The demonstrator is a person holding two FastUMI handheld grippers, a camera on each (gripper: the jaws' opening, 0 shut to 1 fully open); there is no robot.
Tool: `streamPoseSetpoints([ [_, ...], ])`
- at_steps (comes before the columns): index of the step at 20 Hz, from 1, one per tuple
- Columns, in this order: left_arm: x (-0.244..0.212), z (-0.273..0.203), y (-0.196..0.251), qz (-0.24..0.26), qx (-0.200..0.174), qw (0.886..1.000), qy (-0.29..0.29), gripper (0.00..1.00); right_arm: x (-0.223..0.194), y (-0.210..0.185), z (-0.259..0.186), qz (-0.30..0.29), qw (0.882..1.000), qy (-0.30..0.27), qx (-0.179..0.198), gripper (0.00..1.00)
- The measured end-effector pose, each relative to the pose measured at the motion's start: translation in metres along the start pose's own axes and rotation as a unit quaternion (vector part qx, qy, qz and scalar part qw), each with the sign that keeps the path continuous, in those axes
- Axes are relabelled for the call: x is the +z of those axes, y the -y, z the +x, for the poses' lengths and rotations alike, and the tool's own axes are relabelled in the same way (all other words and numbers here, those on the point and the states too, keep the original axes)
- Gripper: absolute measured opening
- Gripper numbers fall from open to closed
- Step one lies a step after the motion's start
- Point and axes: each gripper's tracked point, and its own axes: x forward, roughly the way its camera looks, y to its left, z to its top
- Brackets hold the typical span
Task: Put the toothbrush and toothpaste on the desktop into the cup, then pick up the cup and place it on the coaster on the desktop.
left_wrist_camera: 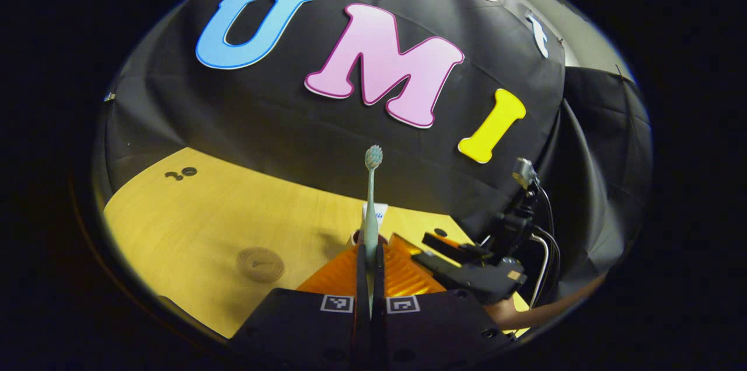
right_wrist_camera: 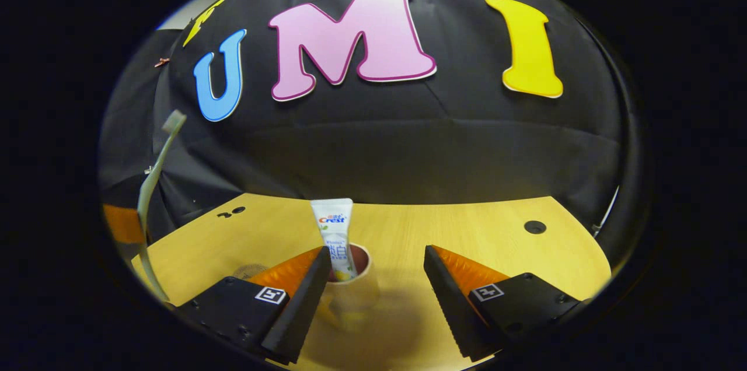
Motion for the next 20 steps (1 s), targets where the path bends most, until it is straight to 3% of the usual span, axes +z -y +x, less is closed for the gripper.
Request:
streamPoseSetpoints([
  [8, 0.029, 0.092, 0.018, 0.056, -0.046, 0.995, 0.067, 0.06, -0.026, 0.036, -0.031, 0.0, 0.999, -0.038, -0.03, 0.98],
  [14, 0.016, 0.146, 0.011, 0.07, -0.048, 0.991, 0.104, 0.06, -0.036, 0.047, -0.041, 0.019, 0.998, -0.05, -0.043, 0.98],
  [20, -0.015, 0.167, -0.008, 0.081, -0.033, 0.989, 0.123, 0.06, -0.05, 0.05, -0.037, 0.006, 0.998, -0.051, -0.045, 0.98],
])
